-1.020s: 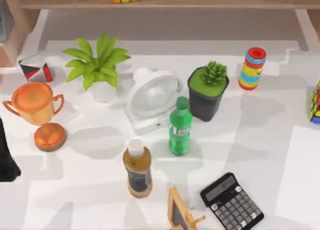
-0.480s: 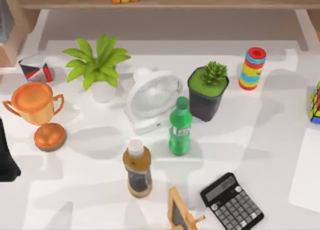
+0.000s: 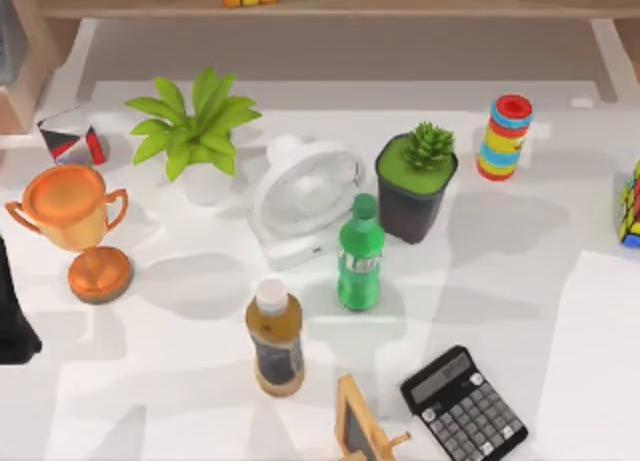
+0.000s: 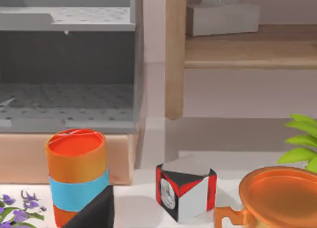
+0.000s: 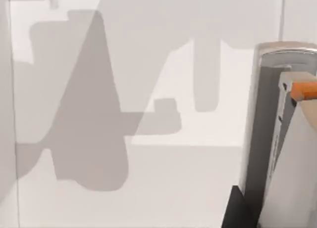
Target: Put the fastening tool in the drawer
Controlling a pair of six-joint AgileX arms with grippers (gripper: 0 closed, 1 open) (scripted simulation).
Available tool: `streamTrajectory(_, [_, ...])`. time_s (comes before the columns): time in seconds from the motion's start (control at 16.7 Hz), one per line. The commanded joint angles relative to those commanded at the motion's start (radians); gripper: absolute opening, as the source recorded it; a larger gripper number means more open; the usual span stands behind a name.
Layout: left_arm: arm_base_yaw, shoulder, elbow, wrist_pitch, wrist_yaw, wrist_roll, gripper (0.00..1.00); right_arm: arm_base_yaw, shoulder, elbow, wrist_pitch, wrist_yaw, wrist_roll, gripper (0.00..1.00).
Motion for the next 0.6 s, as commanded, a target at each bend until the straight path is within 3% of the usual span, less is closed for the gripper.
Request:
streamTrajectory(0.3, [0.000, 0.000, 0.000, 0.000, 0.000, 0.000, 1.00, -0.018, -0.061, 0.012, 0.029, -0.024, -0.001, 0.00])
streamTrajectory(0.6, [0.000, 0.000, 0.000, 0.000, 0.000, 0.000, 1.00, 0.010, 0.031, -0.025, 0.011, 0.011, 0.025, 0.00])
